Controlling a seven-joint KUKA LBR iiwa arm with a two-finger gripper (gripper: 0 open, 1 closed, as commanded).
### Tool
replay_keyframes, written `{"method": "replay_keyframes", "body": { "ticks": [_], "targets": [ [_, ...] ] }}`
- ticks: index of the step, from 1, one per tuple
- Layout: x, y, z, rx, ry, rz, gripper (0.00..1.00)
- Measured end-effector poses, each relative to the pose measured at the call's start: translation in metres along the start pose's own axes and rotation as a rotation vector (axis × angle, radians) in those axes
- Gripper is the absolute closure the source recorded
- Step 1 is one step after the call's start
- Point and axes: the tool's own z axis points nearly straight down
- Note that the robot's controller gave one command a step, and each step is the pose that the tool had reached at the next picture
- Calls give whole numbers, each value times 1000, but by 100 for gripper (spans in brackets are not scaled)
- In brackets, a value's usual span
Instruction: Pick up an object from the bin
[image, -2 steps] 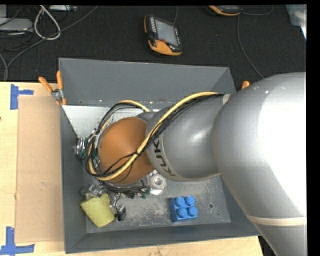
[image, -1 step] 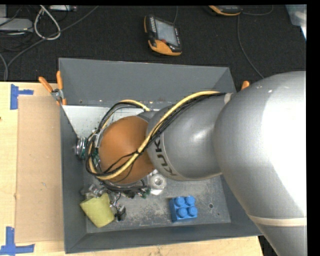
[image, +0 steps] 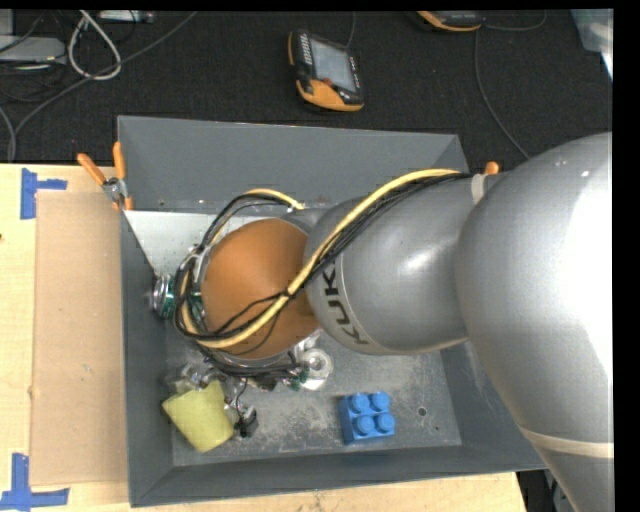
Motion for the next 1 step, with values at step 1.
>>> {"method": "replay_keyframes", "body": {
  "ticks": [1],
  "targets": [
    [0,0,-40,1,-2,2,100]
  ]
}}
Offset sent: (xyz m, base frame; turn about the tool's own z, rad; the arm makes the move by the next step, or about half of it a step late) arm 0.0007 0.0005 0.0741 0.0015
